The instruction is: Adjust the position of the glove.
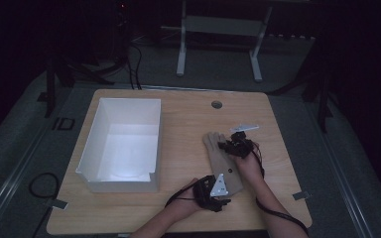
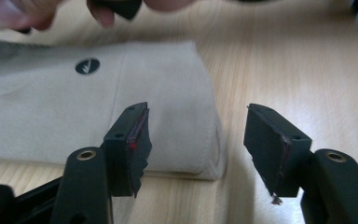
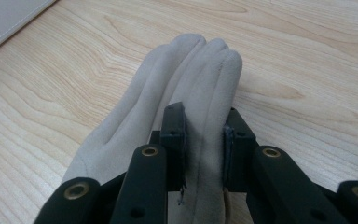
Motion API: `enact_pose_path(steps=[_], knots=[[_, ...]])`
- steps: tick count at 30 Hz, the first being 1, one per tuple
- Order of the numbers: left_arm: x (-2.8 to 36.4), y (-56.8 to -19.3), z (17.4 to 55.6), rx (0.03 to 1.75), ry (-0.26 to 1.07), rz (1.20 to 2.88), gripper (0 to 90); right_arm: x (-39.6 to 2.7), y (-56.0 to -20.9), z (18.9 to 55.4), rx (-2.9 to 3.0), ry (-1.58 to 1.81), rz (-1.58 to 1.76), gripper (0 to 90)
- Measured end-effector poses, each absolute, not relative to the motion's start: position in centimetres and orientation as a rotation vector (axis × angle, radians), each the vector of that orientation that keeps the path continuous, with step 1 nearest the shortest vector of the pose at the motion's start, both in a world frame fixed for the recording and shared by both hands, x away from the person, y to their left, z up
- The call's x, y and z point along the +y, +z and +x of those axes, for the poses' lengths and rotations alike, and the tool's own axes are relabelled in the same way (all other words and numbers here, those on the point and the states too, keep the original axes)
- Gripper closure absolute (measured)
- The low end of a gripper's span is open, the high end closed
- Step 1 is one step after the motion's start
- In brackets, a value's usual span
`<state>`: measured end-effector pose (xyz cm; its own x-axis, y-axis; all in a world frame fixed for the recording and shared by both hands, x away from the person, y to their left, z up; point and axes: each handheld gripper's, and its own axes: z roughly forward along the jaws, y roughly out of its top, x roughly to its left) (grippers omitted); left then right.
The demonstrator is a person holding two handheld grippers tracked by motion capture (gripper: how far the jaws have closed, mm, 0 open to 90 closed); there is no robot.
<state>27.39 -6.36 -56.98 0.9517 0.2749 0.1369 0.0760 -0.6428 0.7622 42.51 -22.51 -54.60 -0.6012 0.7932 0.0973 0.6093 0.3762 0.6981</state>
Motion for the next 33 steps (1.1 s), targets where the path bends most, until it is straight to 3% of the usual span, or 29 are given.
enact_pose_path(steps=[7,11,13,18,23,33], knots=[[-6.8,-57.2,27.1,0.251,0.365,2.278,52.3,-22.4,-54.6,42.5,2.381,1.037,1.240,74.6],[-6.7,-57.1,27.5,0.297,0.381,2.280,76.1,-22.5,-54.6,42.5,2.382,1.050,1.254,75.6],[-6.3,-56.8,28.3,0.341,0.284,2.271,79.4,-22.7,-54.5,42.5,2.382,1.066,1.258,76.3],[-5.4,-56.8,29.7,0.431,0.096,2.216,81.3,-22.8,-54.3,42.5,2.382,1.083,1.264,77.9],[-4.5,-56.9,30.3,0.465,0.013,2.178,81.7,-22.8,-53.9,42.4,2.386,1.102,1.263,79.5],[-3.8,-55.0,30.0,0.414,0.103,2.239,81.6,-23.4,-53.2,42.6,2.373,1.165,1.305,80.5]])
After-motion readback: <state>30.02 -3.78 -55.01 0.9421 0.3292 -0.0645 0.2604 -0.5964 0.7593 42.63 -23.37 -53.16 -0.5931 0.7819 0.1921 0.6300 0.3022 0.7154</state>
